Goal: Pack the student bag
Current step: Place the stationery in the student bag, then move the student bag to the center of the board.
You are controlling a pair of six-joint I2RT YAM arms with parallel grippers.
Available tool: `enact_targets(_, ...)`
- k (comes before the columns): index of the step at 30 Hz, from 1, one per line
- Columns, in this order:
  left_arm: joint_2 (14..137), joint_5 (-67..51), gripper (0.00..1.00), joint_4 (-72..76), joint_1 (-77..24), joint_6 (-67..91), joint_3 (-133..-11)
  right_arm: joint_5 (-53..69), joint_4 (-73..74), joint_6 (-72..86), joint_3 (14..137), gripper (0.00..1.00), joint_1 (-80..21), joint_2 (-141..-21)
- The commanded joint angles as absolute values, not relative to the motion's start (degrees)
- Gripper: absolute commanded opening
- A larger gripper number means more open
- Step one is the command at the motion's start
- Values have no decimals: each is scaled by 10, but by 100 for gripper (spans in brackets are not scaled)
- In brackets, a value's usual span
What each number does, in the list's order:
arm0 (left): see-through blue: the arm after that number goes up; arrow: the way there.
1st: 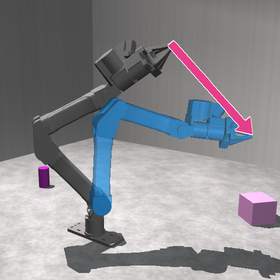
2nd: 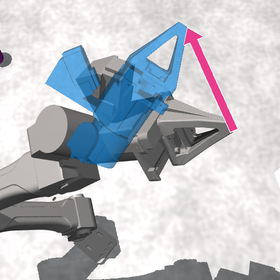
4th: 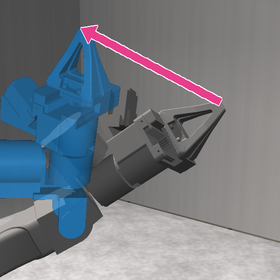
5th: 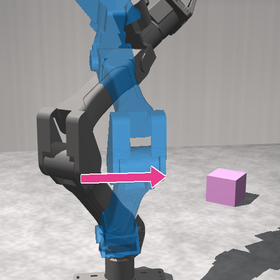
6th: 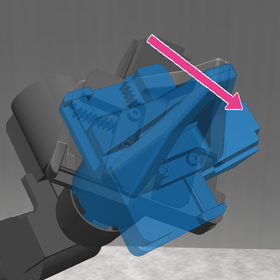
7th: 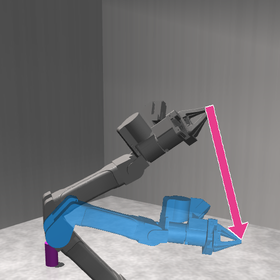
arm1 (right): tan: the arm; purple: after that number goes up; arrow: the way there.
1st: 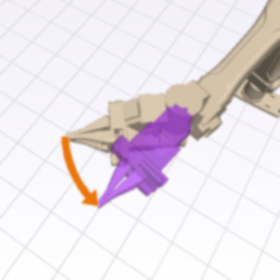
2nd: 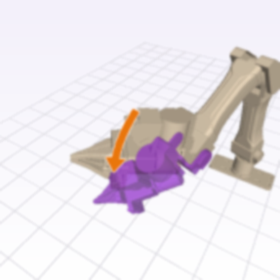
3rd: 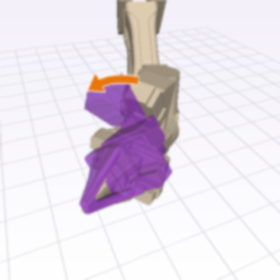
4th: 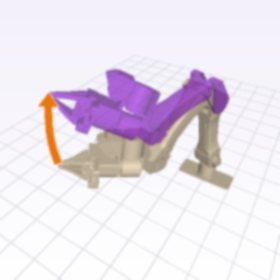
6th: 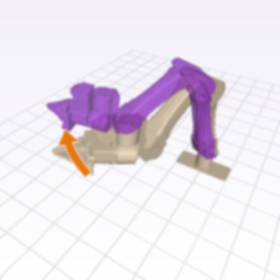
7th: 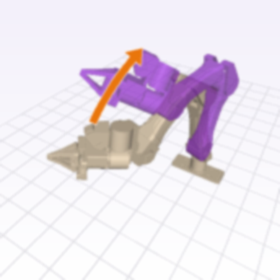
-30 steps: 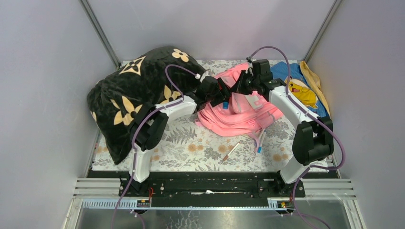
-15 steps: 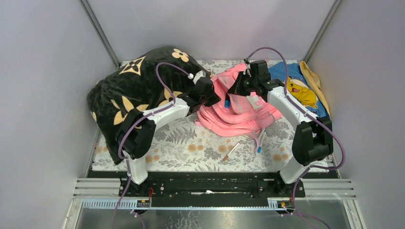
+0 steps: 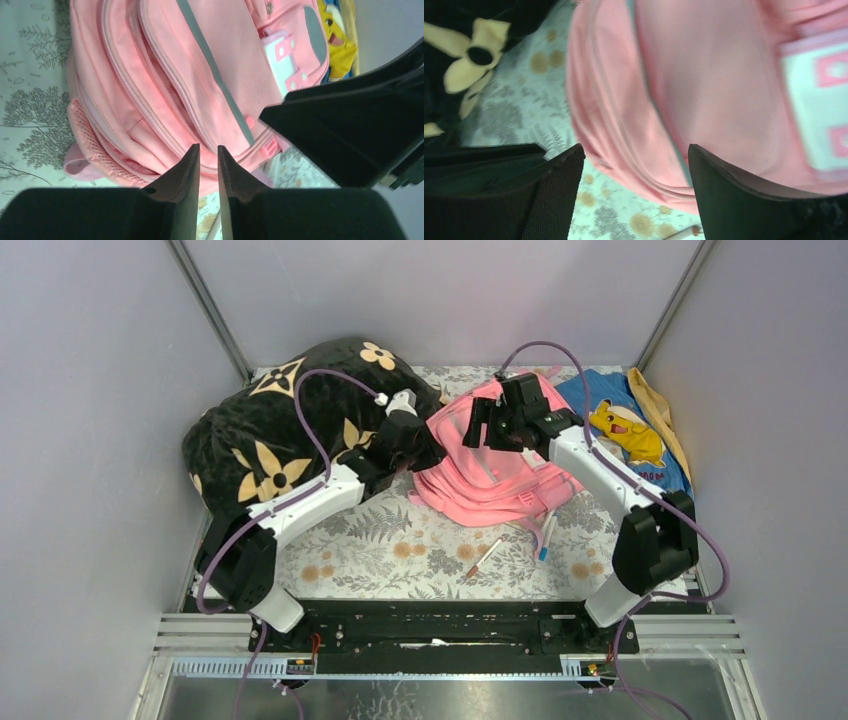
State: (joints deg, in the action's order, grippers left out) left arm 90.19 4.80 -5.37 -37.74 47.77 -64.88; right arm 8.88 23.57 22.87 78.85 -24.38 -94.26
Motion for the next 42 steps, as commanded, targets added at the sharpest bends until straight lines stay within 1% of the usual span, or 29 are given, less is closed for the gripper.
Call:
enact_targets(1,872,42,27,-75,-414,380,-647,-111,243,223,736,82,-235,-802)
enact_targets(2,869,43,27,-86,-429,368,-647,-134,239,235,702,79,-220,-755)
enact_targets(3,869,36,28,-91,-440,360,-644,-147,235,246,661,75,-211,-733)
enact_targets(5,874,5,33,-91,-464,349,-637,-162,240,267,583,64,-184,-676)
enact_targets(7,890,-37,34,-91,-491,337,-638,-164,254,285,502,53,-161,-644)
enact_targets(10,937,-83,33,-116,-526,315,-660,-150,277,304,439,43,-128,-624)
enact_targets(14,1003,-125,32,-141,-550,285,-691,-118,252,304,398,42,-86,-631)
enact_targets(16,1032,-120,31,-143,-547,281,-700,-110,228,294,395,41,-74,-653)
enact_targets(18,1067,-117,30,-157,-534,254,-719,-100,212,272,401,40,-65,-687)
enact_targets(21,1109,-115,26,-177,-495,232,-751,-98,205,254,420,38,-52,-743)
enact_targets(27,1162,-70,27,-185,-461,229,-815,-76,161,266,443,37,-44,-809)
enact_targets(32,1202,-23,28,-177,-453,245,-862,-19,136,268,461,36,-46,-824)
enact_targets(36,1230,-16,28,-178,-441,252,-899,15,123,273,465,36,-51,-827)
enact_targets(39,1222,-15,28,-187,-439,251,-914,20,121,267,469,36,-51,-827)
enact_targets(41,1199,-15,32,-187,-439,251,-906,18,124,270,472,40,-51,-825)
enact_targets(42,1185,-16,38,-187,-439,251,-897,16,126,278,470,44,-51,-823)
